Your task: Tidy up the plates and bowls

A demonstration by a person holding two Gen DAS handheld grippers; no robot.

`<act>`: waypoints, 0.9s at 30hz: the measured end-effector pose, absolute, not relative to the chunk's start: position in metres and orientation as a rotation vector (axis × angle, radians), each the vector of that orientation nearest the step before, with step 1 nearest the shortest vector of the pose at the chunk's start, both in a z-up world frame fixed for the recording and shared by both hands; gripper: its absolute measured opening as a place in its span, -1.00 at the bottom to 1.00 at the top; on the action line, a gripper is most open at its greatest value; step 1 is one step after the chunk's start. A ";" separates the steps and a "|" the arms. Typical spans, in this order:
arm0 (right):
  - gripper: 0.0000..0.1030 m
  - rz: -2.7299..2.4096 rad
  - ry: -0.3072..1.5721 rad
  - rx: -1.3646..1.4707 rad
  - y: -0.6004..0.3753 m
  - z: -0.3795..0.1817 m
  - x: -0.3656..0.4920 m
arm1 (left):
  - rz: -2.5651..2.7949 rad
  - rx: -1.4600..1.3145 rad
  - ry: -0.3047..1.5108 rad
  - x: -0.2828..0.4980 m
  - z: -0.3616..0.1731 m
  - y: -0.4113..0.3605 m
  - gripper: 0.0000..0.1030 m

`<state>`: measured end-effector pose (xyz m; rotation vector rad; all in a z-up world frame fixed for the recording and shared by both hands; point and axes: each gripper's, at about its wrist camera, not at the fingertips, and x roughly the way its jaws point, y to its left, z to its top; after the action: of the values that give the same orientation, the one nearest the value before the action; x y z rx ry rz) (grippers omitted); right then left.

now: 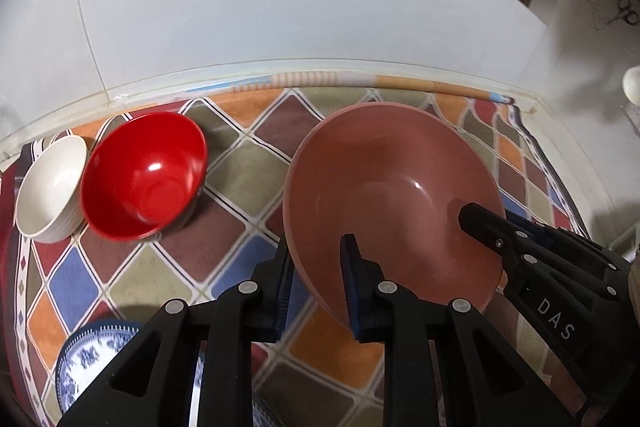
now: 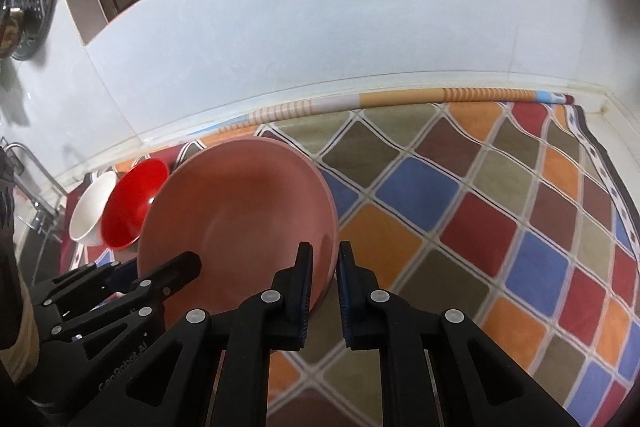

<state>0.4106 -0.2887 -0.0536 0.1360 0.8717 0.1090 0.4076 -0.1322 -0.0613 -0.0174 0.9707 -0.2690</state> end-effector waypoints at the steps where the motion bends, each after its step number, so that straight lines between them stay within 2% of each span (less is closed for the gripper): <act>1: -0.74 0.104 0.869 0.141 -0.290 -0.052 0.404 | -0.277 -0.015 0.969 0.402 -0.059 -0.133 -0.54; 27: -0.74 -0.035 0.926 0.202 -0.304 -0.056 0.280 | -0.425 0.058 1.025 0.313 -0.066 -0.150 -0.54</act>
<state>0.2797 -0.3037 -0.0564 0.2022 0.9262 -0.0351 0.3128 -0.1498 -0.0661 0.0576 1.0254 -0.4245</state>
